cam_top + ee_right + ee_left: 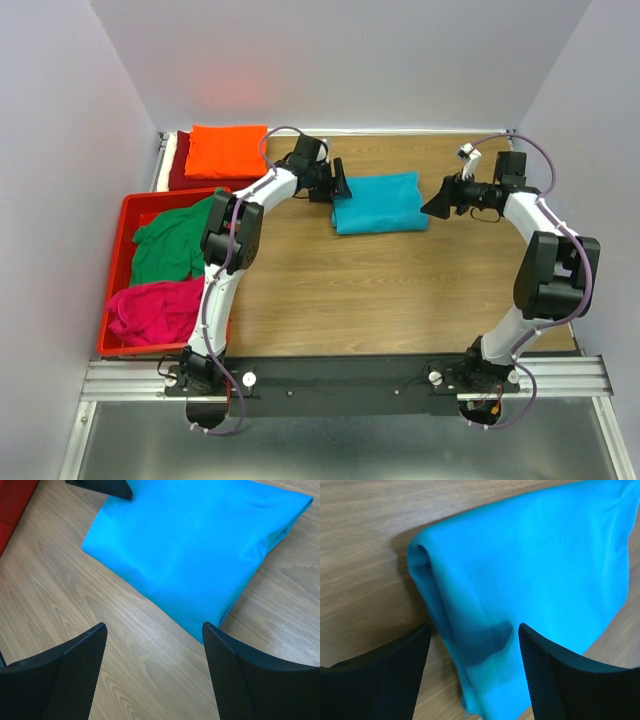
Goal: Fold and stack the t-shirts
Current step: Neatly place the folded tshirt to the corner
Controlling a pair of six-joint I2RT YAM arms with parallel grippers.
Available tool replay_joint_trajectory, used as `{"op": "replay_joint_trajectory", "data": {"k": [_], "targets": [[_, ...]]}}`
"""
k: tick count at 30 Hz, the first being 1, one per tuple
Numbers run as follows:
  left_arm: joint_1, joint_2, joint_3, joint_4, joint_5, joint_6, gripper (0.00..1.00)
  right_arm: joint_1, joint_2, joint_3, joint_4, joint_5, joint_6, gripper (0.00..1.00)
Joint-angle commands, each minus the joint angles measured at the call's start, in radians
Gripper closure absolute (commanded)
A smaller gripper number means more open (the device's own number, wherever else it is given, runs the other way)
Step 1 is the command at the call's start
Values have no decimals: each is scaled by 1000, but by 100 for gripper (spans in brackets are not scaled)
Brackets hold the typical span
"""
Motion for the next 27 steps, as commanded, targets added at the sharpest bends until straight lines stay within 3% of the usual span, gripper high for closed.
{"op": "replay_joint_trajectory", "data": {"k": [1,3,6,7,10,11,13,14,18,21,22,23,27], "targets": [[-43,48,13,-113,-32,-33,24,-14,-42,-9,-26,-49,-17,17],[-56,55,22,-122,-38,-30,28,-22,-51,-9,-26,-60,-17,16],[-69,71,22,-131,-52,-24,43,-34,-61,-9,-28,-77,-13,16],[-71,72,15,-124,-43,-21,51,-37,-65,-7,-28,-81,-14,16],[-68,71,-31,-55,35,-13,62,-51,-74,-10,-29,-92,-13,16],[-65,52,-74,14,78,-20,63,-57,-76,-12,-31,-100,-13,16],[-57,22,-146,144,172,-42,76,-70,-79,-14,-32,-108,-11,16],[-54,-10,-225,289,240,-69,82,-74,-79,-14,-32,-115,-11,16],[-34,-55,-274,449,289,-99,100,-90,-71,-14,-37,-126,-10,16],[-28,-104,-225,330,194,4,100,-99,-67,-15,-42,-137,-11,16],[-30,-113,-196,261,145,113,100,-102,-68,-15,-43,-140,-14,16],[-31,-130,-127,114,14,168,100,-103,-68,-14,-45,-143,-13,16],[-33,-167,-44,-106,-323,379,100,-103,-67,-10,-51,-155,-19,16]]}}
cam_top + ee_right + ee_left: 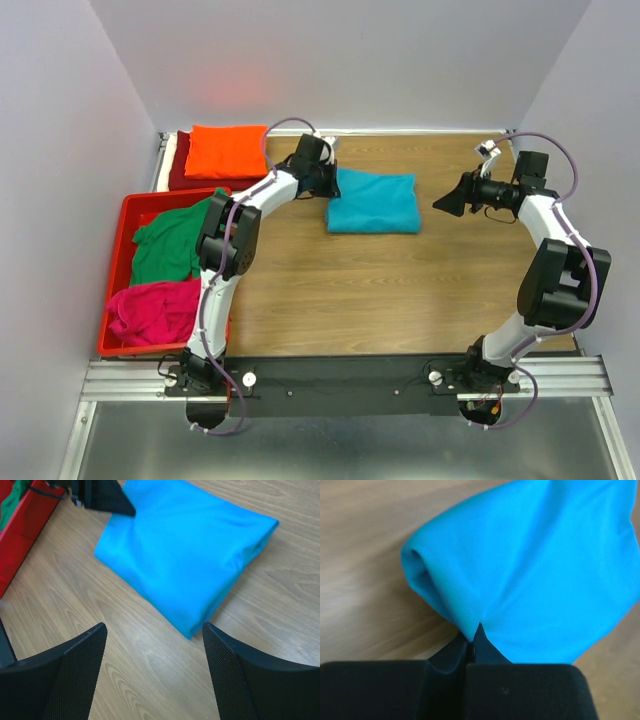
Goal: Fold and stack the t-shirts
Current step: Neatly place the folded tshirt to the corner
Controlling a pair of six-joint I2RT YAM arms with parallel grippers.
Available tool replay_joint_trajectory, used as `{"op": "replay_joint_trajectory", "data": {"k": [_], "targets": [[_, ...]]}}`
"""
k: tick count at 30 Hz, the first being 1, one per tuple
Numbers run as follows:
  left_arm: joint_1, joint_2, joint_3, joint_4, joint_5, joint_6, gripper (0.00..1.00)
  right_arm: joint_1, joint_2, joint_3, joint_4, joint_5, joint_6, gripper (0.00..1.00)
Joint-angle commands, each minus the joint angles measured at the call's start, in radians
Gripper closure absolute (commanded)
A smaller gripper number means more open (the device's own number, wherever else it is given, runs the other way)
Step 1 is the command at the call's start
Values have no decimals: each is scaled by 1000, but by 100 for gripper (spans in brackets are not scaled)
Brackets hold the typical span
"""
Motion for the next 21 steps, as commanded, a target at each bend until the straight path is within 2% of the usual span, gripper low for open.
{"op": "replay_joint_trajectory", "data": {"k": [1,2,4,5,8,14,21], "targets": [[1,-113,72,-236,-371,260,100,-8,-11,-10,-32,-48,-22,17],[1,-121,61,-253,-479,312,100,-8,-11,-10,-34,-51,-25,16],[0,-140,49,-260,-581,357,100,-8,-9,-10,-37,-50,-25,16],[0,-147,49,-273,-676,391,100,-8,-9,-9,-39,-48,-28,16],[1,-164,35,-262,-811,425,100,-8,-8,-9,-42,-48,-33,16],[1,-215,49,-239,-981,532,100,-8,-3,-7,-49,-50,-40,16],[0,-293,26,-192,-1074,618,100,-8,0,-4,-60,-49,-49,16]]}}
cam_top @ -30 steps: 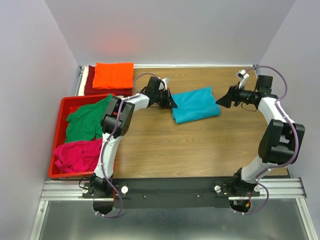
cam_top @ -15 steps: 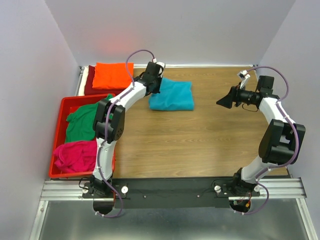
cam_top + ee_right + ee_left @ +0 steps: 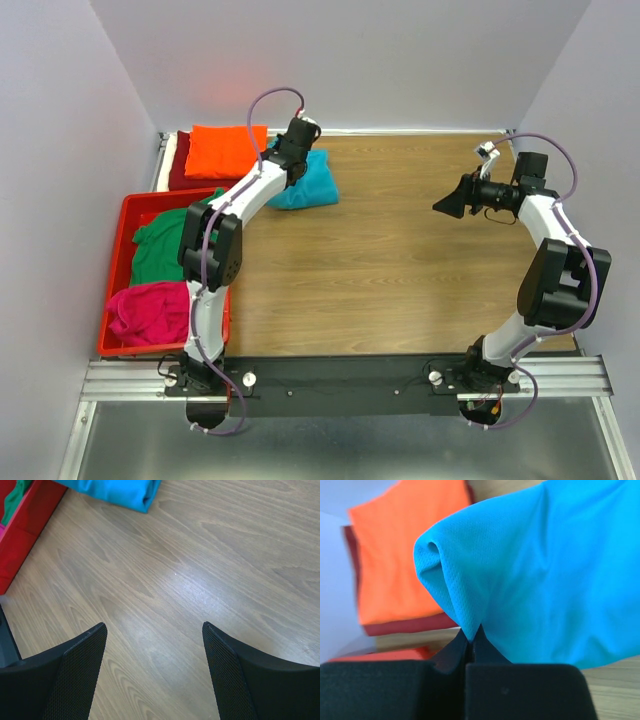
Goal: Fold and stack the t-shirts
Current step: Neatly place the folded tshirt to the corner
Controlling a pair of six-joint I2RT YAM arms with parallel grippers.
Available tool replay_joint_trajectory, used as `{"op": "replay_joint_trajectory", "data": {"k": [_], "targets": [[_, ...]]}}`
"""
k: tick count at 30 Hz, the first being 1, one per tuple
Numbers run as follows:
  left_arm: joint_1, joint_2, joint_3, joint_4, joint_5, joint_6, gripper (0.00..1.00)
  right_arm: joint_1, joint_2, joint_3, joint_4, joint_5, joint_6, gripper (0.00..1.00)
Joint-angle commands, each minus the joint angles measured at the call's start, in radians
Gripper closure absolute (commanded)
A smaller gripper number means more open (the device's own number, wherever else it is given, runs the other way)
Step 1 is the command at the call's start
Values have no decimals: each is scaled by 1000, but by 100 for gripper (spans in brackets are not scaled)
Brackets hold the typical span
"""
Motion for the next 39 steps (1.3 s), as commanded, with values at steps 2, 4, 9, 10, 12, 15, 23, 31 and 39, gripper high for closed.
{"op": "replay_joint_trajectory", "data": {"k": [2,4,9,10,12,15,23,31,39], "targets": [[-1,-106,-15,64,-153,94,100,-8,1,-4,-27,-40,-24,17],[-1,-110,-9,69,-165,102,100,-8,3,-3,-30,-38,-27,16],[-1,-121,0,107,-209,149,100,-8,6,-1,-38,-40,-35,17],[-1,-124,4,113,-214,154,100,-8,6,-1,-39,-40,-36,17],[-3,-124,23,121,-220,163,100,-8,9,0,-42,-42,-38,16],[-1,-127,57,116,-232,178,100,-8,10,2,-47,-45,-42,16],[-1,-170,125,124,-255,218,100,-8,20,3,-56,-48,-56,16],[-3,-187,186,115,-271,229,100,-8,23,6,-68,-46,-67,16],[17,-166,257,119,-275,240,100,-8,24,8,-74,-45,-76,16]]}}
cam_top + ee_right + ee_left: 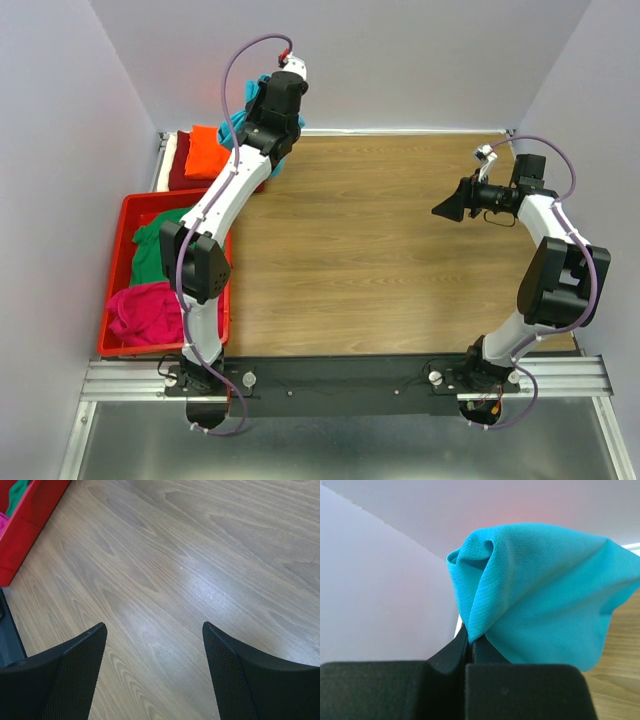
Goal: Fold and stack the t-shirts
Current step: Neatly place the folded tshirt to the corner
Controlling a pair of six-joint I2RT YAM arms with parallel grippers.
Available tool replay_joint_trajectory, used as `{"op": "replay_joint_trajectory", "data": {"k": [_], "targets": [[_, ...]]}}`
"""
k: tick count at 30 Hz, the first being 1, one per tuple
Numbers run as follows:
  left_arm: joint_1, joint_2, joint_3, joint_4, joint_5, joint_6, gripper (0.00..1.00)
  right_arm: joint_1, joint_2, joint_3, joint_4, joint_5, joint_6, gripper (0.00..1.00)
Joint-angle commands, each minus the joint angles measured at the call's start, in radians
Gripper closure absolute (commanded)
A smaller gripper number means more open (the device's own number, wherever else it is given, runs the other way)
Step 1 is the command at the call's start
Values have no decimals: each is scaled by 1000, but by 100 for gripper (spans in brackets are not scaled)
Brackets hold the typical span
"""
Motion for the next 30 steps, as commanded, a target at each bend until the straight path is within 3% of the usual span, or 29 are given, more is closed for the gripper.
{"op": "replay_joint_trajectory", "data": {"k": [1,18,30], "targets": [[19,-12,55,28,-32,9,100,-8,12,8,-24,-27,-23,16],[248,314,219,-32,165,-156,100,-10,14,11,-38,-30,-39,16],[410,336,195,-4,313,-261,100,-8,32,13,-49,-30,-52,16]]}}
